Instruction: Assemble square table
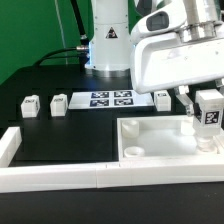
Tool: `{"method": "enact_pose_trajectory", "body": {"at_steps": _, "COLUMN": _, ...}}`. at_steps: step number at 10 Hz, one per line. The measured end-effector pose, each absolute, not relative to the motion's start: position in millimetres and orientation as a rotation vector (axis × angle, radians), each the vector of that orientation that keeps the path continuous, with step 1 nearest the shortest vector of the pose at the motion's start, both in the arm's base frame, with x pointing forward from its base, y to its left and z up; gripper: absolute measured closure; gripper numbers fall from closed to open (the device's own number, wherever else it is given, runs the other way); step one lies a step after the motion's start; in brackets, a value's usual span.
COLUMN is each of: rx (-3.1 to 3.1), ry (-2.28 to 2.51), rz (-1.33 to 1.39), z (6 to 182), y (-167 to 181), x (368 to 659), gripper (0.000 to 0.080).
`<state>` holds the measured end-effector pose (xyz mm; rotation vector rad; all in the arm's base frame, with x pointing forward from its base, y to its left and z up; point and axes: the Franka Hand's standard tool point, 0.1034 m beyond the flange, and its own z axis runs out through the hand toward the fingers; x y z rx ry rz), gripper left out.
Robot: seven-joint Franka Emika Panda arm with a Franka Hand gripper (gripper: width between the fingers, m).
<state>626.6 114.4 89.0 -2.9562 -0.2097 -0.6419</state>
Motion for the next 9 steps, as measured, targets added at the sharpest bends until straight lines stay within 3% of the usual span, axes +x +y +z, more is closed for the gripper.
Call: {"method": "enact_pose_trajectory", "body": {"at_steps": 9, "rx": -2.95, "ry": -0.228, "rz": -0.654, "z": 73.1, "y": 119.9, "x": 623.0, "gripper": 0.0511}}
